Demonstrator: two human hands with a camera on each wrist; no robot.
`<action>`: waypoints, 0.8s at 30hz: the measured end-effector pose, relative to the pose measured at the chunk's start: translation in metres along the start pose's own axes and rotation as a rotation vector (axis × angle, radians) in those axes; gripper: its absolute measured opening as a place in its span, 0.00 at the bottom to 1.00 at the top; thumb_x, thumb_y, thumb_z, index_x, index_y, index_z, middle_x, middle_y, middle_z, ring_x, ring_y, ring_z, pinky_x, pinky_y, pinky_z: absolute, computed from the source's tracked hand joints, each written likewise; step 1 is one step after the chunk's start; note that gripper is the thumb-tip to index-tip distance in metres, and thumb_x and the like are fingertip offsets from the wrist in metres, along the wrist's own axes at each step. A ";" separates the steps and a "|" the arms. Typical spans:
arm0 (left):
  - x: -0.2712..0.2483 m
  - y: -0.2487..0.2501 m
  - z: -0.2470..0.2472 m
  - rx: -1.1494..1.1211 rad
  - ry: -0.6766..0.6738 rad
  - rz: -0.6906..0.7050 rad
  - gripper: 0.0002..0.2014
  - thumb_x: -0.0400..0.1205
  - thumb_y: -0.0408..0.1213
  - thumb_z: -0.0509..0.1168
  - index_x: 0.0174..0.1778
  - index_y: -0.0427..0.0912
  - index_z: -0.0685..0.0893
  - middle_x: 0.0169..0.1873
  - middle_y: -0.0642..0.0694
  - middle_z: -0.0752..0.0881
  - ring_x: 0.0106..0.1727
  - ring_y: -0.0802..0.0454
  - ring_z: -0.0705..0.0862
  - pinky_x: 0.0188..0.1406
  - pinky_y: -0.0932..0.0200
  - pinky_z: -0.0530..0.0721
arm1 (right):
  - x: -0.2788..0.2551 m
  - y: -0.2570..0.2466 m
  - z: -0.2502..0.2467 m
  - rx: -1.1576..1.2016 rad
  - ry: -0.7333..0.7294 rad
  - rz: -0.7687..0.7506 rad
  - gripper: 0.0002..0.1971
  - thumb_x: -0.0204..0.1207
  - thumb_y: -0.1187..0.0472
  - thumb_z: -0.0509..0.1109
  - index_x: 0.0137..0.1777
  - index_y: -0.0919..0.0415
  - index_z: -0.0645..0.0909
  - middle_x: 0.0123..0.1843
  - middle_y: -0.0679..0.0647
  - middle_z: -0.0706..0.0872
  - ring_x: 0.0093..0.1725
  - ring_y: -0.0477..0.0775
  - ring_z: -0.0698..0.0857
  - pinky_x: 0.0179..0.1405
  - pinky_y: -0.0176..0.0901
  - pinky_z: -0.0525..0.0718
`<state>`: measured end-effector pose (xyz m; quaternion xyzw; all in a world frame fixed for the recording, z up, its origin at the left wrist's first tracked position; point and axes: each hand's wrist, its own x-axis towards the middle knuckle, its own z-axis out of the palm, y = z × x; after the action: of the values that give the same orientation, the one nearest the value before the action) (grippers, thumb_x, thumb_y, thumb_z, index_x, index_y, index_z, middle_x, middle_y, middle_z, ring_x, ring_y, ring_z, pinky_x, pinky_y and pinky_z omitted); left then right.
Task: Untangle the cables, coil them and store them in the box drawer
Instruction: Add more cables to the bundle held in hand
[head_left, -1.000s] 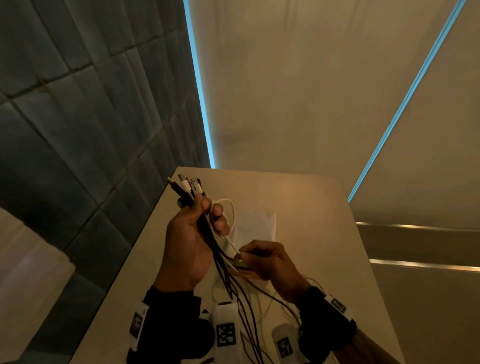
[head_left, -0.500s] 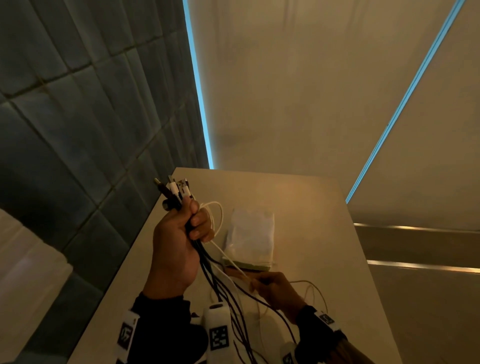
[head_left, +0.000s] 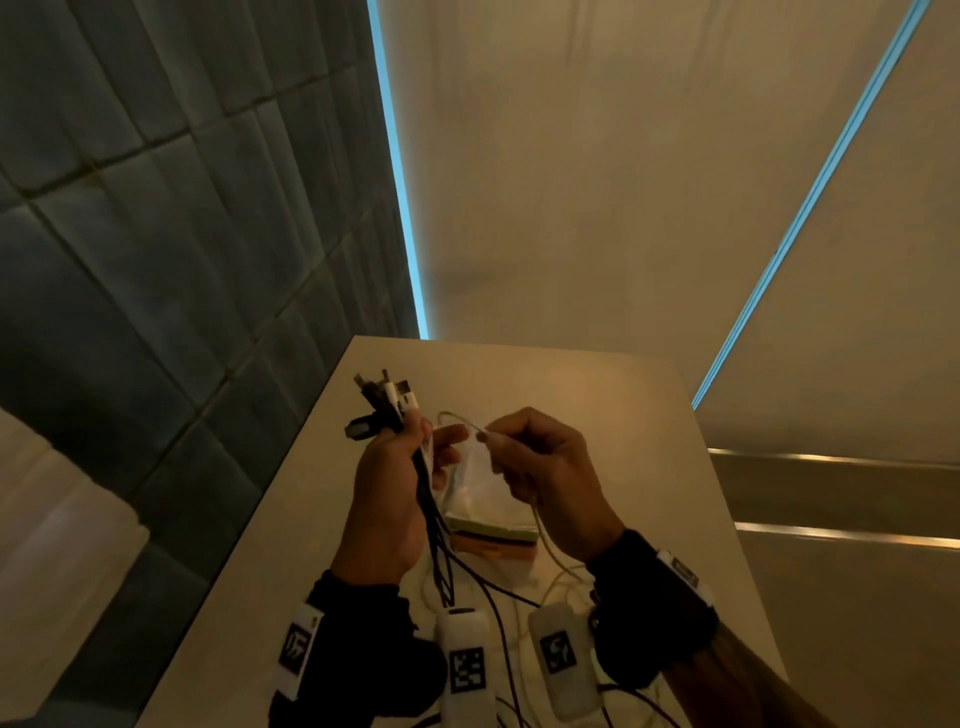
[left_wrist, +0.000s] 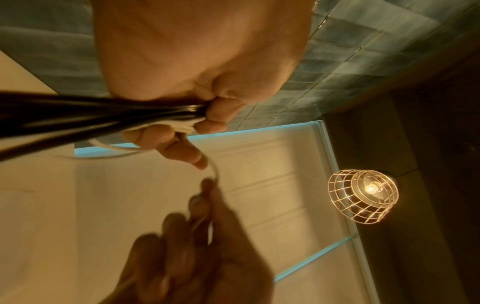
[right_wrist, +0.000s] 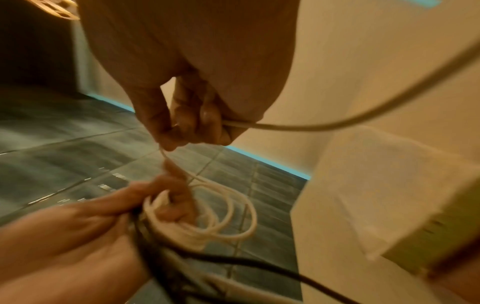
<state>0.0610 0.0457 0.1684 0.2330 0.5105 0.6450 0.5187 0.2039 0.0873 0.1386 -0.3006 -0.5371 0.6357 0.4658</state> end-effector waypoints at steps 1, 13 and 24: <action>-0.002 0.002 0.004 -0.026 -0.027 -0.014 0.13 0.89 0.40 0.54 0.43 0.41 0.80 0.34 0.41 0.89 0.37 0.47 0.83 0.38 0.53 0.77 | -0.002 -0.008 0.005 -0.026 -0.050 -0.022 0.03 0.77 0.71 0.69 0.42 0.67 0.83 0.29 0.54 0.81 0.23 0.46 0.68 0.21 0.40 0.61; -0.004 0.015 0.004 -0.307 -0.299 0.037 0.16 0.88 0.42 0.51 0.34 0.44 0.72 0.28 0.48 0.73 0.25 0.56 0.67 0.27 0.62 0.68 | -0.027 0.059 -0.026 -0.124 -0.019 0.232 0.08 0.78 0.66 0.70 0.44 0.73 0.85 0.24 0.44 0.80 0.22 0.39 0.72 0.21 0.27 0.69; 0.003 0.019 -0.008 -0.244 -0.271 0.078 0.12 0.84 0.43 0.55 0.34 0.44 0.72 0.26 0.51 0.69 0.22 0.59 0.64 0.23 0.63 0.65 | -0.051 0.148 -0.049 -0.279 0.017 0.399 0.14 0.80 0.67 0.67 0.32 0.62 0.82 0.24 0.51 0.74 0.26 0.47 0.68 0.29 0.37 0.68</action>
<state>0.0445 0.0462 0.1821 0.2726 0.3448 0.6844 0.5817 0.2266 0.0620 -0.0220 -0.4676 -0.5455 0.6324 0.2896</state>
